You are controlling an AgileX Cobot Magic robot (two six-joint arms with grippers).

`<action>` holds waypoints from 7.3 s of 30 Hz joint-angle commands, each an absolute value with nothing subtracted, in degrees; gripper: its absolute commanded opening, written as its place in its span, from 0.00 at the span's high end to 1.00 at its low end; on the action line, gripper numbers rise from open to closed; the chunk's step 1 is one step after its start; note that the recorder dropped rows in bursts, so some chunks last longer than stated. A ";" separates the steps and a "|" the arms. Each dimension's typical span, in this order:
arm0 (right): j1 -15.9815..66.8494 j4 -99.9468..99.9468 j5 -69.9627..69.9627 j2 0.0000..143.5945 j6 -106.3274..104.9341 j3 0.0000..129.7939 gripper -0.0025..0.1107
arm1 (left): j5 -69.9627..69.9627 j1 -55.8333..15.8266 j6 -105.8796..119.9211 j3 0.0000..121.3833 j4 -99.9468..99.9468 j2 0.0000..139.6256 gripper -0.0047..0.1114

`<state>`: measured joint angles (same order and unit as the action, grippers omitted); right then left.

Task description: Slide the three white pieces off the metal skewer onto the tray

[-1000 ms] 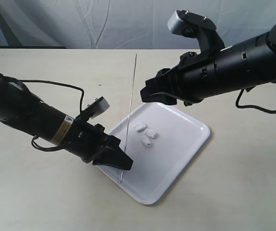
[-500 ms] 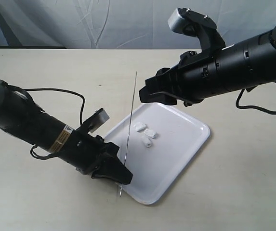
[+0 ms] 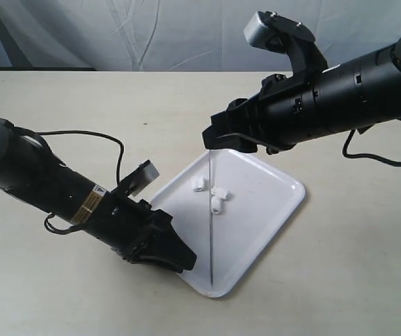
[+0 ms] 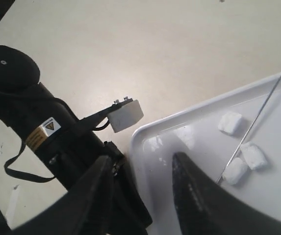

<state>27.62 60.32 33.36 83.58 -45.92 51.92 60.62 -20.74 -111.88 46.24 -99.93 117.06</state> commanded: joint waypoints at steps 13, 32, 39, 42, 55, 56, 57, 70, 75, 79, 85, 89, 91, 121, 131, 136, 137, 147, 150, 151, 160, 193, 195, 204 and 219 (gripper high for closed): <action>27.31 56.34 27.41 80.17 -46.68 51.71 0.99 | 69.96 -2.00 -100.97 46.87 -99.95 113.20 0.64; 27.31 36.19 -2.56 29.56 -54.43 38.76 0.98 | 59.47 18.13 -85.91 46.50 -99.95 37.82 0.56; 27.31 36.46 -2.83 0.00 -56.98 22.74 0.98 | 59.04 10.80 -83.79 41.92 -99.95 21.29 0.50; 27.31 43.19 4.09 1.30 -56.95 22.98 0.98 | 46.67 8.40 -83.66 33.21 -99.95 16.09 0.50; 27.42 63.53 -15.13 8.04 -56.80 5.36 0.98 | 21.82 8.40 -73.89 11.58 -84.59 16.49 0.50; 27.42 63.66 -14.52 8.15 -56.80 5.36 0.98 | 22.89 8.40 -71.61 10.64 -82.83 16.49 0.50; 27.42 63.36 -13.60 8.27 -56.80 5.36 0.98 | 23.00 8.40 -70.54 9.42 -81.08 16.49 0.50; 27.42 63.23 -12.55 8.27 -56.80 5.36 0.98 | 20.33 8.40 -70.76 1.58 -75.42 16.49 0.50; 27.42 63.23 -12.73 8.27 -56.80 5.36 0.98 | 25.78 8.40 -80.52 1.09 -75.40 16.49 0.50; 26.59 63.23 -12.54 7.33 -56.80 5.36 0.98 | 28.38 8.40 -80.52 1.09 -75.40 16.49 0.50; 14.62 63.23 -12.39 6.60 -56.80 5.36 0.98 | 28.50 8.40 -80.52 1.09 -78.56 16.49 0.50; 5.62 63.23 -12.51 6.33 -56.80 5.36 0.98 | 28.39 7.94 -80.52 1.09 -78.55 17.95 0.50; 2.28 63.23 -12.61 6.33 -56.80 5.36 0.98 | 28.27 6.64 -80.52 1.09 -78.55 19.31 0.50; -0.55 28.21 -4.40 0.00 -56.80 0.00 0.98 | 54.34 -1.31 -78.19 1.09 -82.44 20.75 0.51; -0.55 2.22 4.63 0.00 -56.80 0.00 0.98 | 44.57 -1.31 -58.95 1.09 -75.93 18.66 0.51; -0.55 1.98 6.32 0.00 -56.80 0.00 0.98 | 26.60 -1.31 -43.69 1.09 -46.23 14.25 0.51; -0.55 1.98 6.32 0.00 -56.80 0.00 0.98 | 23.01 -1.31 -40.85 1.09 -39.95 13.34 0.51; 6.44 1.98 6.28 0.00 -55.07 0.00 0.98 | -5.90 -1.31 -30.37 1.09 -25.66 1.17 0.51; 6.05 1.98 5.13 0.00 -53.43 0.00 0.98 | -13.30 -1.31 -25.19 1.09 -20.43 0.00 0.51; 5.95 1.98 4.06 0.00 -51.79 0.00 0.98 | -14.16 -1.31 -21.90 1.09 -18.63 0.00 0.51; 2.53 3.20 5.32 0.00 -26.81 0.00 0.98 | -14.81 -1.21 4.38 0.00 1.57 0.00 0.51; 2.35 0.58 17.94 0.00 -2.94 0.00 0.98 | -19.29 -1.21 6.21 0.00 5.93 0.00 0.96; 2.35 0.56 17.94 0.00 -2.83 0.00 0.98 | -19.29 -1.21 6.21 0.00 5.74 0.00 0.96; 2.35 0.56 17.39 0.00 -2.80 0.00 0.98 | -19.29 -0.66 6.21 0.00 6.15 0.00 0.96; 2.35 0.70 17.40 0.00 -2.80 0.00 0.98 | -19.29 0.36 6.21 0.00 6.15 0.00 0.96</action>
